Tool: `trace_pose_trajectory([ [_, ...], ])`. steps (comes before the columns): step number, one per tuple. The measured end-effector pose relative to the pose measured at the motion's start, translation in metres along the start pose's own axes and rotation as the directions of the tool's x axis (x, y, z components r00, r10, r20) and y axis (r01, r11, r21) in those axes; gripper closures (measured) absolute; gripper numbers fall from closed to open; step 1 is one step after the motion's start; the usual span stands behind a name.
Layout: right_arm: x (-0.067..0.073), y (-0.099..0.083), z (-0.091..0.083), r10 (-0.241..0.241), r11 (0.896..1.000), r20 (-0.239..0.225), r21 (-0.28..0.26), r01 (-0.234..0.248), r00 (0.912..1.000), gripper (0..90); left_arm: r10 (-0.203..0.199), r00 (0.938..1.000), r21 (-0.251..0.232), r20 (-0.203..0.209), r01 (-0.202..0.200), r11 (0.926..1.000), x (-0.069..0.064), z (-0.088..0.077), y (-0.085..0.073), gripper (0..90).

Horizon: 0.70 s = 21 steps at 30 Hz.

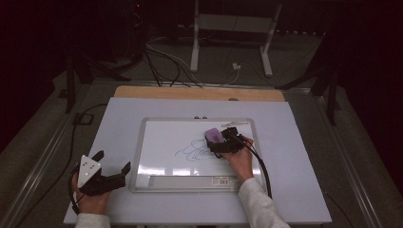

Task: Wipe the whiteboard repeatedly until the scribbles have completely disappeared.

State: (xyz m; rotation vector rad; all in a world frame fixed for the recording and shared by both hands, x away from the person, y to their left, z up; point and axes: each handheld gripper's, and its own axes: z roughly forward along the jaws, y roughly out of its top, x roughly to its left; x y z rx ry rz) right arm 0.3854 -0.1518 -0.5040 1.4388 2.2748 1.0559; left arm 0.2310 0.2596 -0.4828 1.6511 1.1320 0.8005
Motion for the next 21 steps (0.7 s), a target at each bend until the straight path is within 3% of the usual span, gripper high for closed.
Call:
trace_pose_trajectory([
  [6, 0.0008, 0.0003, 0.0022, 0.003, 1.000, 0.005, 0.019, -0.003, 1.0000, 21.2, 0.003, 1.0000, 0.000, -0.001, -0.003, 1.0000, -0.0003, -0.0007, -0.0002, 0.8],
  [14, 0.0029, -0.0015, 0.0044, 0.009, 0.999, 0.028, 0.037, -0.010, 0.9996, 38.6, 0.006, 1.0000, 0.002, -0.001, -0.006, 1.0000, -0.0011, -0.0004, 0.0001, 0.8],
  [21, 0.0046, -0.0010, 0.0042, 0.002, 0.999, 0.042, 0.039, -0.004, 0.9991, 40.3, 0.005, 1.0000, 0.002, -0.003, -0.005, 1.0000, -0.0004, -0.0006, 0.0000, 0.8],
])
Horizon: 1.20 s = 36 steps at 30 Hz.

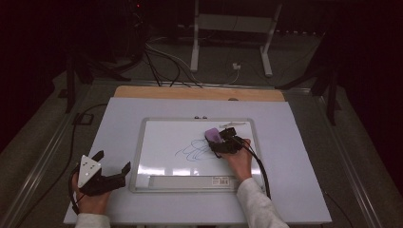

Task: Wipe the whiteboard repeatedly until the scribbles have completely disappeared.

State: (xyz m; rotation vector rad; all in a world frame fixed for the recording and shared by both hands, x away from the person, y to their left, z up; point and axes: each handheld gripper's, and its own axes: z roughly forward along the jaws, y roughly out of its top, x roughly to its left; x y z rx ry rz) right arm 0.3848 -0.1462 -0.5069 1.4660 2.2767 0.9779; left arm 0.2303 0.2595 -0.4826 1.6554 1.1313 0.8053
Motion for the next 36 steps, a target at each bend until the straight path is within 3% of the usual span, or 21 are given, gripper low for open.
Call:
trace_pose_trajectory([
  [10, -0.002, 0.000, -0.002, 0.001, 1.000, 0.027, 0.010, -0.002, 0.9996, 40.7, 0.000, 1.0000, 0.000, -0.001, 0.000, 1.0000, 0.000, 0.000, 0.000, 0.7],
  [22, -0.024, -0.002, -0.014, 0.005, 1.000, 0.138, 0.030, -0.009, 0.9904, 40.9, 0.000, 1.0000, 0.001, -0.002, 0.000, 1.0000, 0.000, 0.000, 0.000, 0.8],
  [27, -0.018, -0.004, -0.015, -0.011, 0.999, 0.129, 0.034, 0.007, 0.9916, 40.9, 0.001, 1.0000, 0.002, -0.001, -0.001, 1.0000, -0.001, 0.001, 0.000, 0.8],
  [32, 0.000, -0.006, -0.013, -0.078, 0.996, 0.090, 0.040, 0.074, 0.9929, 40.9, 0.001, 1.0000, 0.001, -0.001, -0.001, 1.0000, -0.001, 0.001, 0.000, 0.8],
  [36, -0.005, -0.004, -0.012, -0.072, 0.997, 0.106, 0.038, 0.068, 0.9918, 40.9, 0.000, 1.0000, 0.001, -0.003, 0.000, 1.0000, 0.000, 0.000, 0.000, 0.8],
])
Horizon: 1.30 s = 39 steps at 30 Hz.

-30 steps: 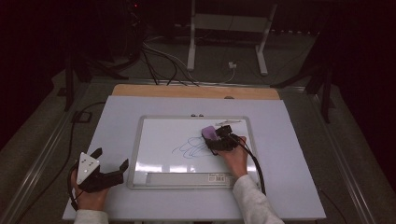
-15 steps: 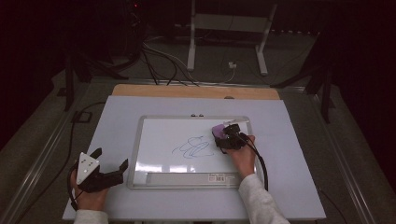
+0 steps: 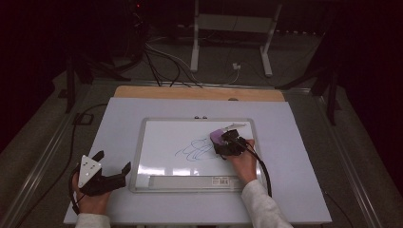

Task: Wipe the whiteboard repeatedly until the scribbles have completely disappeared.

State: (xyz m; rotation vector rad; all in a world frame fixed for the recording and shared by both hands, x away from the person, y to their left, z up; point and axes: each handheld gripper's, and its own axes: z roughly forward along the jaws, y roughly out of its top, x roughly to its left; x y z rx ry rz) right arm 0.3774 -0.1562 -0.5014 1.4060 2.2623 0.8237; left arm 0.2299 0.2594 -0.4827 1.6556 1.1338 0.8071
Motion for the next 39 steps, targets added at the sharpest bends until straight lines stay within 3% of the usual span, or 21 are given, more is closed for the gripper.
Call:
trace_pose_trajectory([
  [2, -0.009, 0.001, 0.001, 0.030, 1.000, 0.028, -0.003, -0.030, 0.9992, 41.0, -0.001, 1.0000, -0.001, 0.001, 0.001, 1.0000, 0.000, 0.000, 0.000, 0.8],
  [5, -0.017, 0.001, 0.001, 0.079, 0.997, 0.024, -0.002, -0.079, 0.9966, 40.9, 0.000, 1.0000, 0.000, 0.002, 0.000, 1.0000, 0.000, 0.001, 0.000, 0.8],
  [7, -0.012, 0.000, 0.000, 0.059, 0.998, 0.020, -0.001, -0.059, 0.9981, 40.9, 0.003, 1.0000, 0.002, 0.004, -0.003, 1.0000, -0.001, 0.002, 0.000, 0.8],
  [11, 0.004, 0.000, 0.001, 0.004, 1.000, -0.050, -0.001, -0.004, 0.9987, 40.9, 0.008, 1.0000, 0.002, 0.005, -0.008, 1.0000, -0.002, 0.002, 0.001, 0.8],
  [14, 0.009, 0.001, 0.002, -0.024, 1.000, -0.059, -0.002, 0.024, 0.9980, 40.8, 0.005, 1.0000, 0.003, 0.003, -0.005, 1.0000, -0.002, 0.002, 0.000, 0.8],
  [16, 0.006, 0.001, 0.002, -0.017, 1.000, -0.067, 0.004, 0.017, 0.9976, 40.9, 0.003, 1.0000, 0.002, 0.001, -0.003, 1.0000, -0.001, 0.002, 0.000, 0.8],
  [18, 0.000, 0.002, 0.003, -0.007, 1.000, -0.023, 0.004, 0.007, 0.9997, 40.9, 0.002, 1.0000, 0.002, 0.000, -0.002, 1.0000, -0.001, 0.001, 0.000, 0.8],
  [21, -0.012, 0.003, 0.004, 0.072, 0.997, -0.046, 0.012, -0.071, 0.9964, 40.9, 0.003, 1.0000, 0.001, 0.001, -0.003, 1.0000, -0.001, 0.002, 0.000, 0.8],
  [24, -0.004, 0.002, 0.003, 0.029, 1.000, -0.029, 0.008, -0.029, 0.9991, 40.8, 0.008, 1.0000, 0.006, 0.004, -0.008, 0.9999, -0.002, 0.003, 0.000, 0.8],
  [28, 0.012, 0.002, 0.002, -0.038, 0.999, -0.056, 0.007, 0.039, 0.9977, 40.8, 0.010, 0.9999, 0.005, 0.006, -0.010, 0.9999, -0.003, 0.003, 0.001, 0.8],
  [31, 0.019, 0.000, 0.001, -0.058, 0.998, -0.072, 0.006, 0.058, 0.9957, 40.8, 0.008, 1.0000, 0.007, 0.005, -0.008, 0.9999, -0.003, 0.003, 0.000, 0.7],
  [34, 0.017, -0.001, 0.000, -0.053, 0.998, -0.080, 0.015, 0.055, 0.9953, 40.8, 0.005, 1.0000, 0.004, 0.002, -0.005, 1.0000, -0.002, 0.002, 0.000, 0.8],
  [37, 0.012, 0.000, -0.001, -0.042, 0.999, -0.030, 0.018, 0.043, 0.9987, 40.9, 0.005, 1.0000, 0.005, 0.002, -0.005, 1.0000, -0.001, 0.002, 0.000, 0.8],
  [39, 0.007, 0.000, 0.000, -0.010, 1.000, -0.033, 0.021, 0.010, 0.9994, 40.9, 0.005, 1.0000, 0.004, 0.003, -0.005, 1.0000, -0.002, 0.003, 0.000, 0.8],
])
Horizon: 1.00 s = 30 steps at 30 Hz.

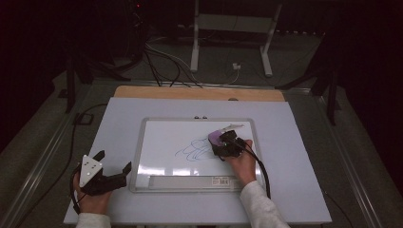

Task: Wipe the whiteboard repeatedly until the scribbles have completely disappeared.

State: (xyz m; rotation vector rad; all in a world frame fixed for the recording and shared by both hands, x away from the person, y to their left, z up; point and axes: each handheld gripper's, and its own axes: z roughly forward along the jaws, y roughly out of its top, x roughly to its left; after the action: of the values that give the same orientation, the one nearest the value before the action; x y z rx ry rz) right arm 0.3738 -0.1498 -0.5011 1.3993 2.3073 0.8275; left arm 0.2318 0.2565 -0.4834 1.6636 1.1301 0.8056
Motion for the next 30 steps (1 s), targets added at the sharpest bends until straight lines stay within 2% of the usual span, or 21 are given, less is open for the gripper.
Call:
trace_pose_trajectory([
  [2, 0.002, -0.001, 0.000, -0.017, 1.000, -0.003, 0.000, 0.017, 0.9999, 41.0, 0.001, 1.0000, 0.000, 0.002, -0.001, 1.0000, 0.000, 0.001, 0.000, 0.8],
  [4, 0.011, -0.002, -0.001, -0.054, 0.998, -0.060, 0.008, 0.055, 0.9967, 41.0, 0.000, 1.0000, 0.001, 0.003, 0.000, 1.0000, -0.001, 0.002, 0.000, 0.8],
  [8, 0.028, -0.005, -0.003, -0.128, 0.992, -0.122, 0.003, 0.130, 0.9842, 41.0, 0.006, 1.0000, 0.003, 0.006, -0.006, 1.0000, -0.002, 0.002, 0.000, 0.8],
  [10, 0.031, -0.005, -0.003, -0.137, 0.990, -0.116, -0.002, 0.138, 0.9837, 41.1, 0.006, 1.0000, 0.004, 0.004, -0.006, 1.0000, -0.002, 0.001, 0.000, 0.8],
  [11, 0.028, -0.004, -0.002, -0.127, 0.992, -0.123, -0.002, 0.128, 0.9842, 41.1, 0.004, 1.0000, 0.003, 0.003, -0.004, 1.0000, -0.002, 0.001, 0.000, 0.8],
  [12, 0.027, -0.004, -0.002, -0.120, 0.993, -0.107, -0.005, 0.120, 0.9870, 41.1, 0.002, 1.0000, 0.002, 0.002, -0.002, 1.0000, -0.001, 0.001, 0.000, 0.8],
  [13, 0.023, -0.003, -0.002, -0.112, 0.994, -0.062, -0.009, 0.112, 0.9918, 41.1, 0.001, 1.0000, 0.001, 0.003, -0.001, 1.0000, -0.001, 0.001, 0.000, 0.8],
  [14, 0.020, -0.002, -0.001, -0.103, 0.995, -0.038, -0.010, 0.103, 0.9940, 41.1, -0.001, 1.0000, 0.001, 0.002, 0.001, 1.0000, -0.001, 0.001, 0.000, 0.8],
  [16, 0.009, -0.001, 0.000, -0.059, 0.998, 0.028, -0.013, 0.059, 0.9979, 41.2, -0.001, 1.0000, 0.001, 0.001, 0.001, 1.0000, 0.000, 0.000, 0.000, 0.8],
  [17, 0.006, 0.000, 0.000, -0.044, 0.999, 0.042, -0.011, 0.045, 0.9982, 41.2, -0.001, 1.0000, 0.000, 0.001, 0.001, 1.0000, 0.000, 0.000, 0.000, 0.8],
  [19, 0.003, 0.000, 0.000, -0.022, 1.000, 0.038, -0.008, 0.022, 0.9990, 41.2, -0.003, 1.0000, 0.001, 0.001, 0.003, 1.0000, 0.000, 0.001, 0.000, 0.8],
  [20, 0.006, -0.001, -0.001, -0.038, 0.999, 0.044, -0.007, 0.038, 0.9983, 41.1, -0.002, 1.0000, 0.001, 0.002, 0.002, 1.0000, 0.000, 0.002, 0.000, 0.8],
  [21, 0.009, -0.001, -0.001, -0.046, 0.999, 0.027, -0.005, 0.047, 0.9986, 41.1, 0.000, 1.0000, 0.003, 0.004, 0.000, 1.0000, -0.001, 0.002, 0.000, 0.8],
  [22, 0.014, -0.001, -0.001, -0.059, 0.998, -0.010, -0.004, 0.059, 0.9982, 41.1, 0.002, 1.0000, 0.003, 0.006, -0.002, 1.0000, -0.001, 0.002, 0.000, 0.8],
  [25, 0.029, -0.002, 0.000, -0.106, 0.994, -0.079, -0.005, 0.105, 0.9913, 41.1, 0.007, 1.0000, 0.002, 0.007, -0.007, 1.0000, -0.002, 0.002, 0.001, 0.8],
  [26, 0.033, -0.001, 0.000, -0.123, 0.992, -0.077, -0.007, 0.123, 0.9895, 41.1, 0.005, 1.0000, 0.001, 0.007, -0.005, 1.0000, -0.002, 0.002, 0.001, 0.8],
  [28, 0.033, 0.000, 0.001, -0.123, 0.992, -0.072, -0.004, 0.123, 0.9898, 41.2, 0.002, 1.0000, 0.000, 0.004, -0.002, 1.0000, -0.001, 0.001, 0.000, 0.7],
  [30, 0.026, 0.002, 0.002, -0.099, 0.995, -0.024, -0.007, 0.099, 0.9948, 41.2, -0.003, 1.0000, -0.001, 0.000, 0.003, 1.0000, 0.000, 0.000, 0.000, 0.8],
])
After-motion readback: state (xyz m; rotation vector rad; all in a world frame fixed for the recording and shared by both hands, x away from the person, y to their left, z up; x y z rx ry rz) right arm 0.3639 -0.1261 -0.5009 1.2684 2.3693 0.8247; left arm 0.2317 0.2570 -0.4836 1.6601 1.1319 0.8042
